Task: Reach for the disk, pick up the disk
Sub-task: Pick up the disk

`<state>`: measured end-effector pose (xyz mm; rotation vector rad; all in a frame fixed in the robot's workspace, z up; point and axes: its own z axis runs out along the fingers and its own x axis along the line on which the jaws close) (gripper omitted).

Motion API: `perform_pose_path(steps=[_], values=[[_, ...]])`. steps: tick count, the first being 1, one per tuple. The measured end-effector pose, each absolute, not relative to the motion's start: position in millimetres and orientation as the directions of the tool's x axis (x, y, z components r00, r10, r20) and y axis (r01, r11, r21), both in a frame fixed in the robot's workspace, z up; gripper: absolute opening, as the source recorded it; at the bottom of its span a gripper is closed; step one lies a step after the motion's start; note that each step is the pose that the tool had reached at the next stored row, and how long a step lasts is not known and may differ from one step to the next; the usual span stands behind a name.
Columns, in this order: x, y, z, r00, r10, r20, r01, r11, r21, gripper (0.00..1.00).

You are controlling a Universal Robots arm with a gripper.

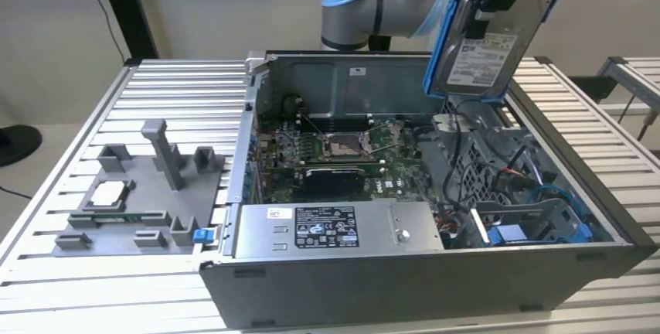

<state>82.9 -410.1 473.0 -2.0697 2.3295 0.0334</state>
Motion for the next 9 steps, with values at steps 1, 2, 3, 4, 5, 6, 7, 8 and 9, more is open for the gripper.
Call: perform_pose_path(steps=[1, 2, 3, 4, 5, 6, 7, 8, 9], values=[[84, -411, 474, -0.118, -0.992, -0.033, -0.993, 0.118, 0.001, 0.00], [84, -412, 475, -0.118, -0.992, -0.033, -0.993, 0.118, 0.002, 0.00], [85, -413, 475, -0.118, -0.992, -0.033, -0.993, 0.118, 0.003, 0.00], [86, -414, 476, -0.118, -0.992, -0.033, -0.993, 0.118, 0.004, 0.00], [87, -415, 476, -0.118, -0.992, -0.034, -0.993, 0.118, 0.006, 0.00], [88, -416, 476, -0.118, -0.992, -0.035, -0.993, 0.118, 0.007, 0.00], [89, -418, 476, -0.118, -0.992, -0.036, -0.993, 0.118, 0.008, 0.00], [91, -420, 476, -0.118, -0.992, -0.037, -0.993, 0.118, 0.009, 0.00], [92, -421, 476, -0.118, -0.992, -0.038, -0.993, 0.118, 0.010, 0.00]])
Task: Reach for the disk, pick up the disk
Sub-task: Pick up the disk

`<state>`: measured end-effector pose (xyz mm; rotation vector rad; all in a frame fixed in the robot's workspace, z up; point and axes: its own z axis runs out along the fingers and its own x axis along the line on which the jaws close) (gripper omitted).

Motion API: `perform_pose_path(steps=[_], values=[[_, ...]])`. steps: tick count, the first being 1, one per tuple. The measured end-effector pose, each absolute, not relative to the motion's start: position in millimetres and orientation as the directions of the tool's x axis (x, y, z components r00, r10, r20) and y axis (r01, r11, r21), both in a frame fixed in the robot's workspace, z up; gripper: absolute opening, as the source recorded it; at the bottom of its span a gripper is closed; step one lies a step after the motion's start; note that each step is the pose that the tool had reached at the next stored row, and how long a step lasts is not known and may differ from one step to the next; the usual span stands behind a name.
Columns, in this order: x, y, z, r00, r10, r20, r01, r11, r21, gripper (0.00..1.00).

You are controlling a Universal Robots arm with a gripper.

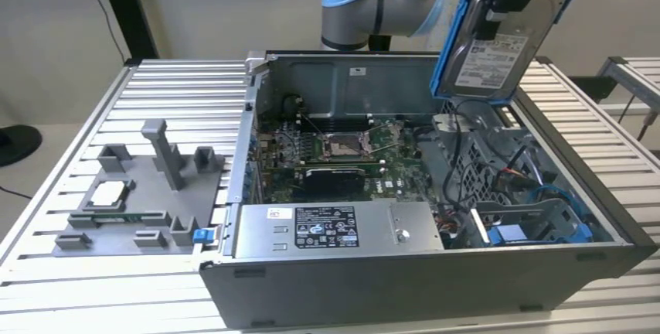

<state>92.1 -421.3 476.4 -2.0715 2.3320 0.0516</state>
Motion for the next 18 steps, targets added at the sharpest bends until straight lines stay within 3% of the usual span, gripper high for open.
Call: perform_pose_path(steps=[18], values=[[111, -459, 476, -0.118, -0.991, -0.057, -0.993, 0.117, 0.019, 0.00]])
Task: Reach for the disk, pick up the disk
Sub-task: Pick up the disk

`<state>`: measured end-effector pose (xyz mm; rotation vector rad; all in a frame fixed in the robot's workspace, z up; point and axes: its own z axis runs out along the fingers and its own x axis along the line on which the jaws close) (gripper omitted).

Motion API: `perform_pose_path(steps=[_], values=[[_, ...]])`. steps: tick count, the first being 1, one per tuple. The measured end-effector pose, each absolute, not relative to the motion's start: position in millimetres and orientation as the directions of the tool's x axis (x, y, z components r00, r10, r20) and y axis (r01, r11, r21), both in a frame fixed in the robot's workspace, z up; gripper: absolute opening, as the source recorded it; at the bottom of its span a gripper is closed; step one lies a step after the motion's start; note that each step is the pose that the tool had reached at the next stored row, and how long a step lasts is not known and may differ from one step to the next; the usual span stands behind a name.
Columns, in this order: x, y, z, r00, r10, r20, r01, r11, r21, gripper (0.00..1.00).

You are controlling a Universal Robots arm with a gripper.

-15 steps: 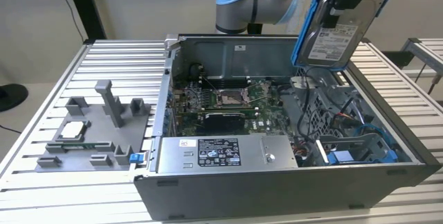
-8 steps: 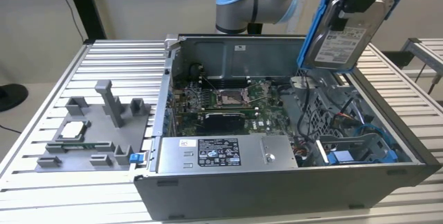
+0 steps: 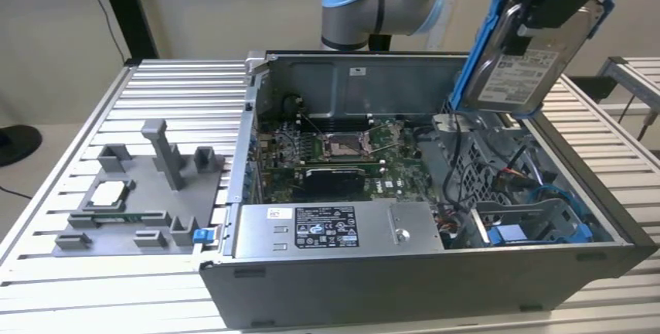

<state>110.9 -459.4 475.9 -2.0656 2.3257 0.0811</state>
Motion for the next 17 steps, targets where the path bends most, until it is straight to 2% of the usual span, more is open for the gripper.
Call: perform_pose_path(steps=[17], values=[[111, -508, 473, -0.118, -0.991, -0.057, -0.993, 0.117, 0.021, 0.00]])
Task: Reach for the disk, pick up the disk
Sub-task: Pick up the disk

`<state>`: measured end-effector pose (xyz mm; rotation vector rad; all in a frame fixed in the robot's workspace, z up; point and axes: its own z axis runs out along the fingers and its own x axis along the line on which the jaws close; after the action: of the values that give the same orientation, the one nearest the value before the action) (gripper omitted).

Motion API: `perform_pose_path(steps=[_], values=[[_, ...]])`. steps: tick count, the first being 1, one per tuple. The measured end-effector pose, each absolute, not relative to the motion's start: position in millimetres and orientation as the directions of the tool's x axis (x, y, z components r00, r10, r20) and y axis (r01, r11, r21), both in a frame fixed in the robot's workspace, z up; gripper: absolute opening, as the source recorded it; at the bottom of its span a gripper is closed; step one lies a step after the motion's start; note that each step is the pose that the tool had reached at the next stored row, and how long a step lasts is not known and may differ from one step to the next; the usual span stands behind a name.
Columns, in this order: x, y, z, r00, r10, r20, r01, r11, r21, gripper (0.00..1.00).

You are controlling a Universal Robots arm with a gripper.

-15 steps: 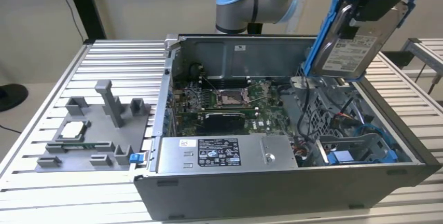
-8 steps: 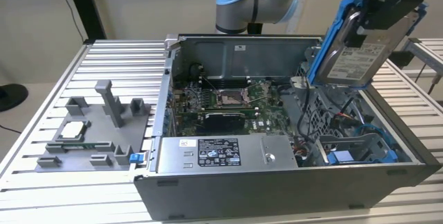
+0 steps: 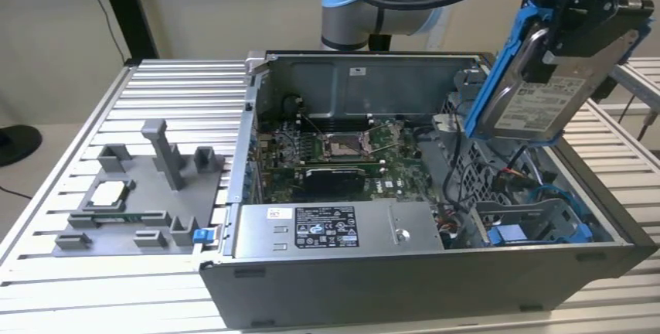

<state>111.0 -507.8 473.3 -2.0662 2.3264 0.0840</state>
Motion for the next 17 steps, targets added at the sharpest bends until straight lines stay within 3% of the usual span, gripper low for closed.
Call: perform_pose_path(steps=[17], values=[[111, -543, 470, -0.118, -0.991, -0.058, -0.993, 0.117, 0.021, 0.00]])
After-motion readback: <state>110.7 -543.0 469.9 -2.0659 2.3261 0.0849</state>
